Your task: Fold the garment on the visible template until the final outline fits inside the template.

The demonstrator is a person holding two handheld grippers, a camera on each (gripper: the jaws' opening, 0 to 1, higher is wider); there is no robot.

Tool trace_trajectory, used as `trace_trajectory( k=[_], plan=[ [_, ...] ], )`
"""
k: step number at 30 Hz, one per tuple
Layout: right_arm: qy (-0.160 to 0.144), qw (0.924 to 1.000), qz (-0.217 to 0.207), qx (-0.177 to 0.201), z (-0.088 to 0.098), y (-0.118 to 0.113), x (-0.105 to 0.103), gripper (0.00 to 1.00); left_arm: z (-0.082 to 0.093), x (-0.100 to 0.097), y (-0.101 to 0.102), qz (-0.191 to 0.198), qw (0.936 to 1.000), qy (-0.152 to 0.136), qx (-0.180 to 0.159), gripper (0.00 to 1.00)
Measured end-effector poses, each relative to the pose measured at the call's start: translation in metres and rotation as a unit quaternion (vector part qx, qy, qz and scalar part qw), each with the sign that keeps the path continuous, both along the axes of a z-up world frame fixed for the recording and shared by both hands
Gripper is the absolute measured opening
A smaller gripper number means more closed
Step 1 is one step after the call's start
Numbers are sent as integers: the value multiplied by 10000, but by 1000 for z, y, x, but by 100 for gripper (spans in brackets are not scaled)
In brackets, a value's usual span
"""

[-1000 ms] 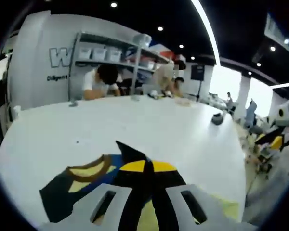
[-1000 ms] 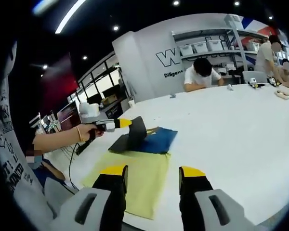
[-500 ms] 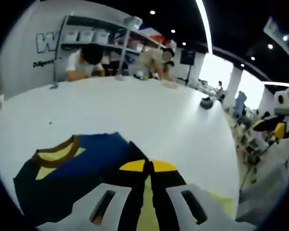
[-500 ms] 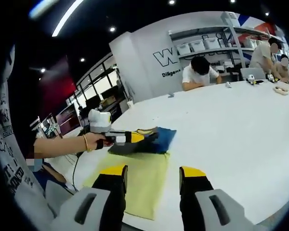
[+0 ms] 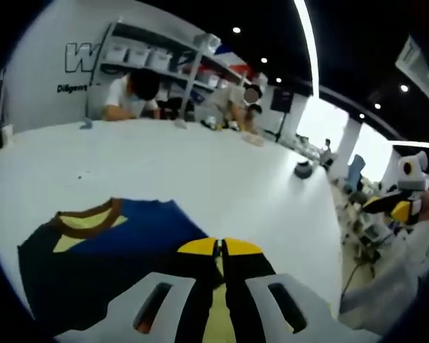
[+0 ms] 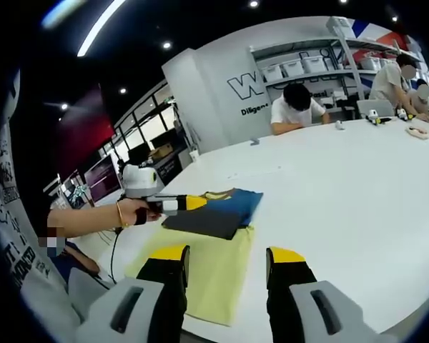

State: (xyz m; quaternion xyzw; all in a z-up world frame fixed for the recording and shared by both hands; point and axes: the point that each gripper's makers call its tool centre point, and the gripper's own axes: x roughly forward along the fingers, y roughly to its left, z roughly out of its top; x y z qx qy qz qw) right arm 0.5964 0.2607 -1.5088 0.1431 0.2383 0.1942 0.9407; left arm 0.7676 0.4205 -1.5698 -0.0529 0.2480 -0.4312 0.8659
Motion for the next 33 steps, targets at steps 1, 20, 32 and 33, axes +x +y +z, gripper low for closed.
trace_trajectory(
  k=[1,20,32,33],
  plan=[
    [-16,10000,23,-10,1,3,1,39,5,-2,11,185,9998,-24,-10,3],
    [91,9986,529,-10,-13,32,18,40,33,-29,107,1465,9881,-373,297,44],
    [146,9950,875,-452,-23,41,21,38,12,-68,187,2253,9715,-155,719,58],
    [225,9947,892,-460,-27,43,19,38,10,-72,191,2294,9705,-133,736,59]
  ],
)
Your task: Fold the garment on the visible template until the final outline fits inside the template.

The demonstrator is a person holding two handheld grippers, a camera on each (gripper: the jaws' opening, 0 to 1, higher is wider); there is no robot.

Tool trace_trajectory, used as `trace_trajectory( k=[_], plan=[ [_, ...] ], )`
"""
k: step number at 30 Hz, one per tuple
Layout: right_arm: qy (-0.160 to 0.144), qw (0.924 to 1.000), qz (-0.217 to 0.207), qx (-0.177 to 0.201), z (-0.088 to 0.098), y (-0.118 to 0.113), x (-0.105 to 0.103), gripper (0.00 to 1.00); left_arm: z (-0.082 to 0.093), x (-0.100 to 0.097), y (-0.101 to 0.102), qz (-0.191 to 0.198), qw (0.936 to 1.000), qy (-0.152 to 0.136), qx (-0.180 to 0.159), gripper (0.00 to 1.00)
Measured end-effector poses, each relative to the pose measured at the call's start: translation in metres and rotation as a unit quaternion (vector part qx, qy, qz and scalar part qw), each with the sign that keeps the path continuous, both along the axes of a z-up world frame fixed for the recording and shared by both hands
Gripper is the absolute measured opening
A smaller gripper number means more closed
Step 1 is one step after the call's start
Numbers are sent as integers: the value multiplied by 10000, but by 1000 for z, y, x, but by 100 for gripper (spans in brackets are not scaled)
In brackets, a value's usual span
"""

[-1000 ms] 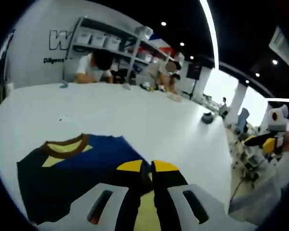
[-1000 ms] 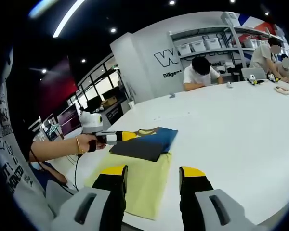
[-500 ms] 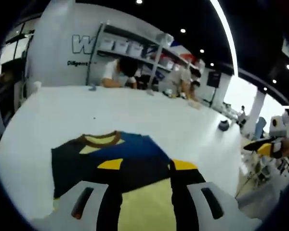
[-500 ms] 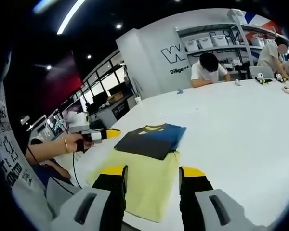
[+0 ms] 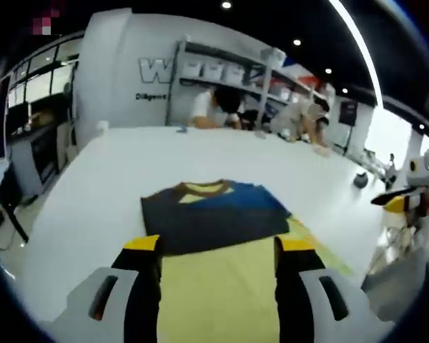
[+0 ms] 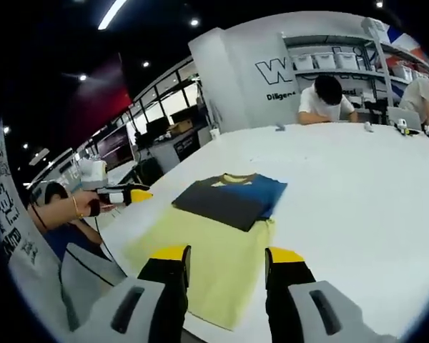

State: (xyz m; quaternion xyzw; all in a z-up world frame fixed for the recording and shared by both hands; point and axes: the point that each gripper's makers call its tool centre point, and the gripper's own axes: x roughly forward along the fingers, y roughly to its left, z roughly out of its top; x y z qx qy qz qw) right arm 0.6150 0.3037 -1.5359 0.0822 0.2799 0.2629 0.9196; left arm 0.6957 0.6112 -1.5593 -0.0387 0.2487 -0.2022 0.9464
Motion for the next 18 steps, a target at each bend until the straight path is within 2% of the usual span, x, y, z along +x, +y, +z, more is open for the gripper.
trace_trajectory(
  k=[5,7,8,11,12,14,15,18],
  plan=[
    [127,9998,95,-83,-6,8,-6,38,-13,-20,19,151,9996,40,244,68],
    [140,9998,118,-94,-7,9,-7,38,-16,-27,25,161,9995,61,268,69],
    [157,9997,134,-110,-8,9,-7,38,-20,-34,35,235,9993,92,284,69],
    [257,9989,210,-345,-15,13,-11,38,-22,-44,39,239,9990,172,341,69],
    [284,9987,228,-369,-17,12,-11,38,-31,-52,45,175,9980,294,525,69],
    [308,9985,249,-381,-18,14,-14,37,-38,-59,48,78,9969,430,658,68],
    [325,9984,245,-387,-20,14,-15,37,-42,-69,46,0,9963,570,642,67],
    [460,9977,247,-434,-28,14,-21,37,-46,-76,47,-57,9961,669,568,67]
  ],
)
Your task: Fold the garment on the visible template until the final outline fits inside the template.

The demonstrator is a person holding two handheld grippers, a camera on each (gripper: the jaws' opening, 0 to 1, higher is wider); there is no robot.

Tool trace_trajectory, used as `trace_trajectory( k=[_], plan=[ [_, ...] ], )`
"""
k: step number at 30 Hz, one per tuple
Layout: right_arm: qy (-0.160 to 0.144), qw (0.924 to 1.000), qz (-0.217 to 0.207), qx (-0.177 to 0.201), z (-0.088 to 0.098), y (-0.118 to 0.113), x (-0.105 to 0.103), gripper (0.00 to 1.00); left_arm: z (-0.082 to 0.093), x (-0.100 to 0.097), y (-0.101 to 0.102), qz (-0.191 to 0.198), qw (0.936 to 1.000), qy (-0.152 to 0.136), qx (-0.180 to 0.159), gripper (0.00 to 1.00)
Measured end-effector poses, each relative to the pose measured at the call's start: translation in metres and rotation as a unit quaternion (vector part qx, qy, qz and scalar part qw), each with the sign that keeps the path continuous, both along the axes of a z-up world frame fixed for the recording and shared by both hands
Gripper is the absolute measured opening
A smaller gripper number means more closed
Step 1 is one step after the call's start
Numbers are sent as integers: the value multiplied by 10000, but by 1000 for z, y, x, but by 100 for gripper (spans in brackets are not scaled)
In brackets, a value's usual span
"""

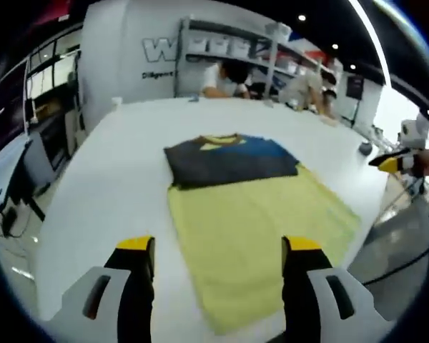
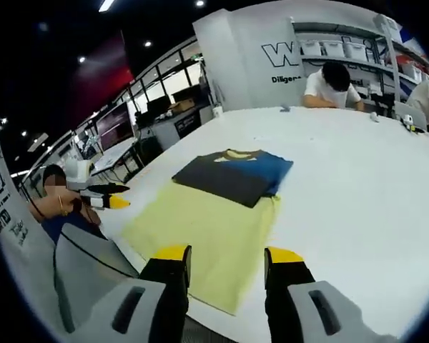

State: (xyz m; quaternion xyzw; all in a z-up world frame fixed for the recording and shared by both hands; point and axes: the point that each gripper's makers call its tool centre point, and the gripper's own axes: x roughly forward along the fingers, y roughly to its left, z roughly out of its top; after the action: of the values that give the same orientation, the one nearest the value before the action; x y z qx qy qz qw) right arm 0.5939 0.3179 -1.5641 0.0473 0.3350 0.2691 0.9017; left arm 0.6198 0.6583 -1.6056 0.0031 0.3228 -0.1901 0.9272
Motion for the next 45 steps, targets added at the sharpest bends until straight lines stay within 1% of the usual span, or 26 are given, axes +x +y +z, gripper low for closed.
trace_trajectory(
  k=[1,3,4,5,6,7,9,10,11,13,14,16,17,19,21,23,26,27,29,30,31,33,35,40,41,45],
  plan=[
    [67,9999,48,-78,-6,0,-4,37,-6,-6,5,-86,9999,65,72,66],
    [116,9997,145,-153,-11,0,-8,37,-17,-12,13,-98,9995,277,110,64],
    [122,9996,166,-172,-11,2,-9,36,-19,-13,13,-109,9994,305,103,62],
    [154,9995,192,-217,-12,4,-12,36,-21,-15,14,-124,9991,398,82,59],
    [223,9990,228,-327,-16,4,-17,36,-26,-21,12,-102,9984,553,4,56],
    [257,9987,236,-363,-19,4,-18,35,-27,-22,12,-88,9982,588,-24,51],
    [332,9983,234,-423,-25,3,-21,34,-30,-25,11,-47,9980,622,-36,50],
    [389,9979,248,-456,-31,0,-23,32,-31,-27,11,-42,9980,637,0,48],
    [412,9975,272,-507,-31,0,-25,30,-35,-26,14,-19,9982,585,103,46],
    [493,9965,307,-593,-33,1,-29,28,-39,-29,15,6,9978,644,166,41],
    [578,9959,311,-624,-40,-4,-29,28,-41,-31,15,-14,9974,706,174,41],
    [637,9953,300,-661,-46,-4,-31,28,-46,-32,15,-11,9967,787,202,42],
    [696,9950,278,-668,-50,-4,-32,27,-48,-35,14,-38,9959,875,219,41],
    [697,9952,259,-638,-53,-4,-33,24,-52,-35,16,-44,9951,952,251,41],
    [841,9947,169,-571,-61,-4,-35,24,-59,-39,15,-245,9930,1107,327,41],
    [845,9943,221,-614,-65,-4,-36,23,-60,-43,12,-294,9917,1196,359,40],
    [899,9928,366,-703,-69,-1,-41,19,-62,-46,12,-319,9906,1278,358,37],
    [963,9913,491,-745,-75,0,-45,16,-67,-48,13,-306,9897,1360,332,35],
    [1050,9896,530,-825,-82,-2,-48,13,-67,-51,11,-249,9891,1427,255,29],
    [1079,9884,565,-909,-82,-3,-50,13,-68,-52,11,-272,9886,1459,259,25],
    [1082,9880,570,-940,-83,-3,-50,14,-69,-53,11,-268,9882,1484,278,24],
    [1098,9870,581,-1020,-83,-2,-51,14,-72,-54,14,-293,9870,1530,401,24],
    [1132,9864,631,-1008,-88,-5,-52,14,-73,-55,14,-282,9862,1575,420,23],
    [1188,9867,595,-934,-89,-2,-52,14,-74,-54,17,-171,9865,1593,328,17],
    [1249,9853,614,-994,-97,-2,-52,14,-73,-55,17,-1,9867,1611,197,16],
    [1294,9832,652,-1109,-99,-5,-53,13,-73,-56,21,37,9864,1635,165,14]
  ],
)
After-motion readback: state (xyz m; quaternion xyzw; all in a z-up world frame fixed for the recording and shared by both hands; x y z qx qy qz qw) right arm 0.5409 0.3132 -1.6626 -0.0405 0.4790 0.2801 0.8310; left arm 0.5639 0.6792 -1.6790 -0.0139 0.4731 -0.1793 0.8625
